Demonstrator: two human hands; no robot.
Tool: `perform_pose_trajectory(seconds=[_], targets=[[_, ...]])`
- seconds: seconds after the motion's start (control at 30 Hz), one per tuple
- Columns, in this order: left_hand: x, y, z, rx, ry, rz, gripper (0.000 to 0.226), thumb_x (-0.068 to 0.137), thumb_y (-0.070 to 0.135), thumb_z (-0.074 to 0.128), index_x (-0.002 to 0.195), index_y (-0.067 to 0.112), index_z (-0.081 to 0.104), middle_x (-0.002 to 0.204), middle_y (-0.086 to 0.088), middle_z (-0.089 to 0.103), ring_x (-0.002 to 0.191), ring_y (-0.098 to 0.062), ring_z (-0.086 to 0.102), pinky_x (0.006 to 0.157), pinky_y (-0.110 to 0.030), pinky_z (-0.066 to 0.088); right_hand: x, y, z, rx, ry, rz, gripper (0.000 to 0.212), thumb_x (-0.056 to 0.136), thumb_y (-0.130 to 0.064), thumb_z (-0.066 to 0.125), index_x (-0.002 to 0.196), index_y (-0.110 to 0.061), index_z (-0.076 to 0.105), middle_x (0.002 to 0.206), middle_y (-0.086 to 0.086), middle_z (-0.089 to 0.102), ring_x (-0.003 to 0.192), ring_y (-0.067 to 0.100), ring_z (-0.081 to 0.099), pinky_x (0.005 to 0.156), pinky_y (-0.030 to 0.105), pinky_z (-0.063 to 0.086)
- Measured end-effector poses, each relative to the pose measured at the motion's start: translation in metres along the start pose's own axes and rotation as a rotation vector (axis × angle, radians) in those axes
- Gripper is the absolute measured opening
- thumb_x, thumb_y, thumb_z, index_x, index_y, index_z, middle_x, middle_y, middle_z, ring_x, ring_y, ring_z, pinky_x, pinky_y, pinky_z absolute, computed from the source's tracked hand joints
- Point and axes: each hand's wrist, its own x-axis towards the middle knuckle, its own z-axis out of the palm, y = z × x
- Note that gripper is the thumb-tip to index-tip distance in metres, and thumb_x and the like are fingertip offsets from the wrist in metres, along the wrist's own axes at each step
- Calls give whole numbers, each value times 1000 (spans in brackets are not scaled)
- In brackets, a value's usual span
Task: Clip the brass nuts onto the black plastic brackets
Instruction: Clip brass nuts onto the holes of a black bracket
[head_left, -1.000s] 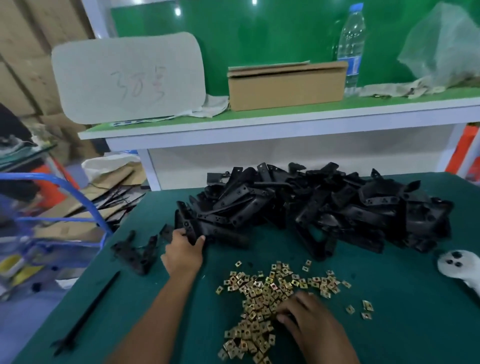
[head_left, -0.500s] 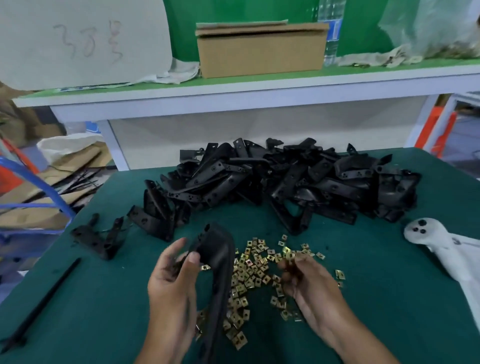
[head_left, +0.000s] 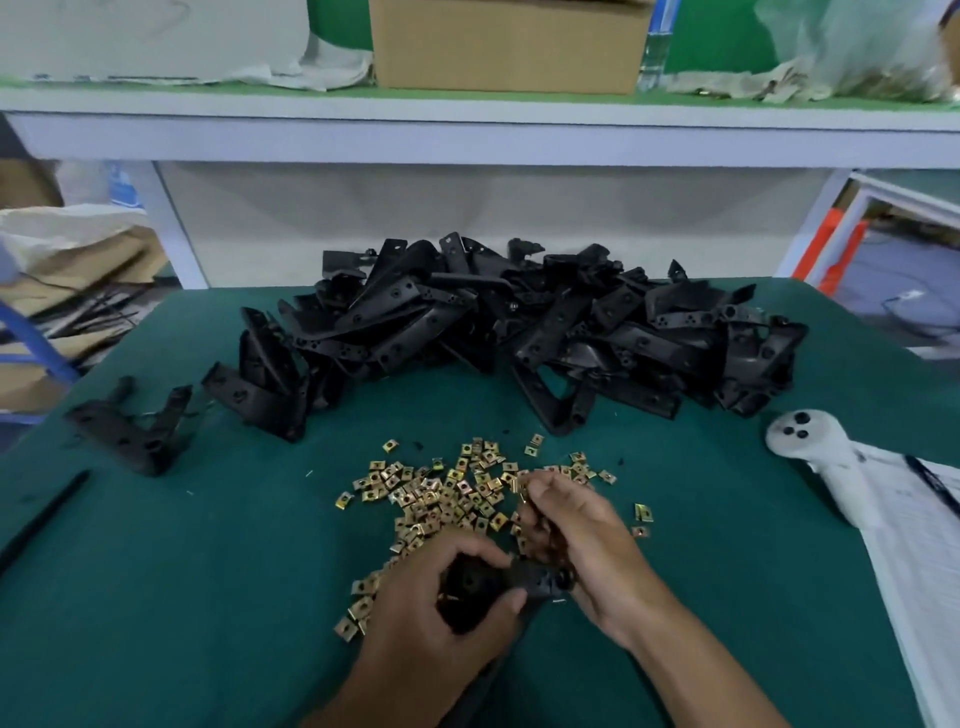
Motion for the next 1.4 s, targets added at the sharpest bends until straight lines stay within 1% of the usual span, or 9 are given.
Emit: perform_pose_trajectory(seconds=[0.13, 0.27, 0.4, 0.53, 0.73, 0.87, 1.0, 1.2, 1.4], targets=[[3, 2, 2, 2, 73, -107, 15, 90, 56, 62, 96, 42, 61, 71, 11, 67, 60, -6, 62, 51, -18, 42, -3, 2, -1, -286, -117, -132, 22, 97, -38, 60, 91, -19, 69, 73, -11, 58, 70, 4, 53, 64, 14, 42], [3, 3, 5, 17, 126, -149, 23, 81, 62, 58, 95, 43, 58, 73, 13, 70, 64, -6, 66, 55, -11, 43, -5, 0, 1, -429, -200, -196, 12, 95, -37, 65, 91, -29, 73, 83, -12, 67, 80, 4, 61, 73, 15, 47], [1, 3, 5, 12, 159, -169, 22, 85, 59, 57, 90, 38, 62, 76, 13, 71, 66, -7, 66, 56, -15, 46, -6, -2, 1, -429, -247, -182, 11, 95, -31, 66, 94, -25, 76, 89, -4, 73, 85, 9, 67, 75, 18, 51], [2, 2, 5, 16, 154, -188, 12, 96, 50, 61, 92, 38, 63, 78, 13, 71, 67, -6, 66, 58, -23, 51, -7, 2, 3, -349, -223, -141, 13, 98, -28, 62, 95, -24, 75, 83, -8, 70, 82, 6, 65, 73, 15, 48], [1, -1, 7, 16, 193, -204, 9, 95, 41, 60, 91, 34, 63, 81, 10, 71, 77, -11, 68, 68, -45, 58, -9, 8, 10, -261, -190, -173, 12, 100, -18, 60, 91, -18, 69, 79, -12, 66, 76, 2, 62, 70, 13, 47], [1, -1, 7, 36, 234, -185, 10, 98, 31, 64, 89, 35, 63, 76, 11, 68, 68, -9, 64, 60, -24, 52, -14, 12, 16, -454, -106, -295, 13, 102, -24, 57, 91, -26, 64, 78, -16, 63, 74, -1, 58, 68, 15, 44], [1, 4, 10, 6, 271, -185, 11, 96, 41, 63, 86, 36, 62, 72, 12, 66, 63, -6, 60, 56, -12, 41, -18, 15, 20, -753, 35, -535, 12, 100, -40, 53, 95, -32, 60, 85, -14, 65, 79, 10, 62, 64, 14, 43], [0, 5, 12, 5, 302, -156, 8, 93, 38, 61, 87, 34, 63, 76, 11, 70, 70, -12, 65, 57, -21, 48, -17, 13, 23, -290, -98, -209, 15, 101, -26, 56, 89, -23, 64, 77, -12, 62, 74, 4, 57, 67, 16, 46], [0, 7, 12, 29, 309, -141, 19, 89, 50, 55, 81, 33, 56, 63, 7, 61, 51, -7, 51, 47, -15, 35, -15, 13, 15, -1022, 90, -836, 11, 101, -34, 58, 103, -26, 65, 94, -18, 61, 92, 4, 59, 78, 11, 42]])
